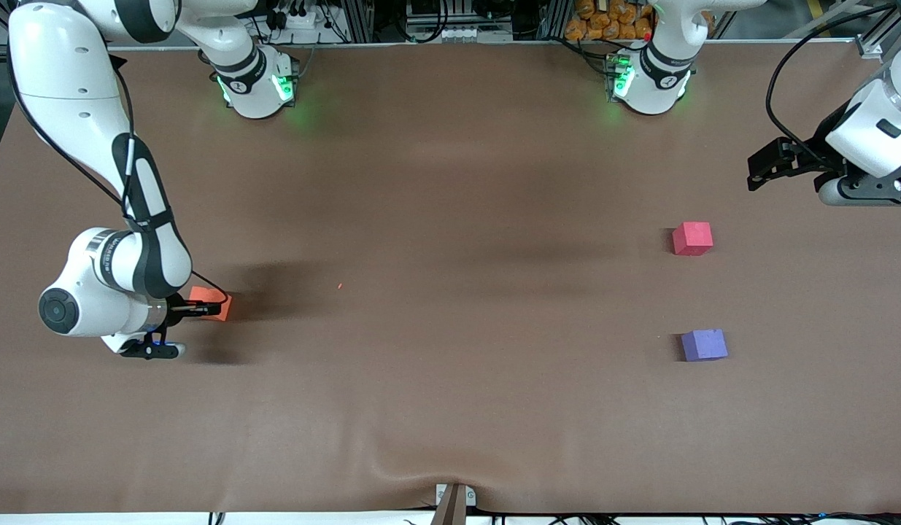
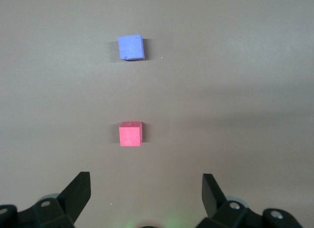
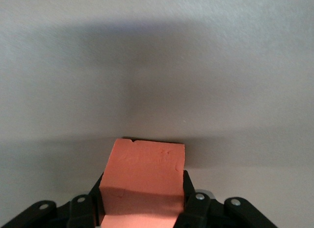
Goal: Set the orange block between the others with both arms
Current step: 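Close the right gripper on the orange cube and lift it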
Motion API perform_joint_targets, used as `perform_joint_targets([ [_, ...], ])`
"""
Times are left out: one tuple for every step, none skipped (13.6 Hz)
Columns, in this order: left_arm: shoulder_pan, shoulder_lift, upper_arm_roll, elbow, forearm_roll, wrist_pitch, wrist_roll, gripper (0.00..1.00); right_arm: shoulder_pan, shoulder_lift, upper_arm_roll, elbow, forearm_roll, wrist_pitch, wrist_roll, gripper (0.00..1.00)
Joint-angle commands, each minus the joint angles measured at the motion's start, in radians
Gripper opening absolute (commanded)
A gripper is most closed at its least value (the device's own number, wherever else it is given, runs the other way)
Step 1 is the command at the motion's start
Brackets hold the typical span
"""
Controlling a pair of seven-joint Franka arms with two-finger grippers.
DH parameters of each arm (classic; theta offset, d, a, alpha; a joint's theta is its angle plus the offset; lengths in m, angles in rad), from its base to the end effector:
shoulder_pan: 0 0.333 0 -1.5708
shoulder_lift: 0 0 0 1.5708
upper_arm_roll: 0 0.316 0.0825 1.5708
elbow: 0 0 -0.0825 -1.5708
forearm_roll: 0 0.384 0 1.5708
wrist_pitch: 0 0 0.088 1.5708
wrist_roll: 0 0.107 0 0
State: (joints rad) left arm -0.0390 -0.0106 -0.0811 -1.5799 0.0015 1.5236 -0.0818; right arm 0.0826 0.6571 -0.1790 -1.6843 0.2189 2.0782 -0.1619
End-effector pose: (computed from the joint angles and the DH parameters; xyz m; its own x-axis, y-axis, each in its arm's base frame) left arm 0.5421 -0.0655 0.6220 0.9982 -0.0381 -0.0454 -0.0384 -0.9992 -0.0061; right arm 0.6490 -0.0418 0.2038 0.9711 -0.0304 -0.2367 -0.0528 -0.9946 -0.0892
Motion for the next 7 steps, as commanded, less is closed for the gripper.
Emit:
perform_joint_targets([
  [0.005,0.004,-0.006,0.008,-0.002,-0.002,0.02,1.0,0.049,-0.048,0.001,0.04,0.023,-0.006,0.031,0.47],
  [0.001,0.006,-0.006,0.008,-0.002,-0.002,0.02,1.0,0.078,-0.068,0.003,0.043,0.023,-0.006,0.032,0.47],
  [-0.001,0.007,-0.006,0.008,-0.002,-0.002,0.02,1.0,0.122,-0.085,0.004,0.046,0.025,-0.006,0.032,0.47],
  [-0.002,0.006,-0.006,0.006,-0.002,-0.002,0.02,1.0,0.165,-0.096,0.004,0.049,0.027,0.0,0.032,0.47],
  [-0.002,0.007,-0.006,0.008,-0.002,-0.002,0.02,1.0,0.214,-0.097,0.006,0.063,0.028,0.003,0.033,0.47],
  [-0.002,0.006,-0.006,0.008,0.0,0.0,0.02,1.0,0.27,-0.097,0.006,0.077,0.051,0.003,0.041,0.47],
  [-0.005,0.007,-0.006,0.008,-0.002,0.001,0.019,1.0,0.319,-0.096,0.004,0.08,0.11,0.003,0.082,0.47],
])
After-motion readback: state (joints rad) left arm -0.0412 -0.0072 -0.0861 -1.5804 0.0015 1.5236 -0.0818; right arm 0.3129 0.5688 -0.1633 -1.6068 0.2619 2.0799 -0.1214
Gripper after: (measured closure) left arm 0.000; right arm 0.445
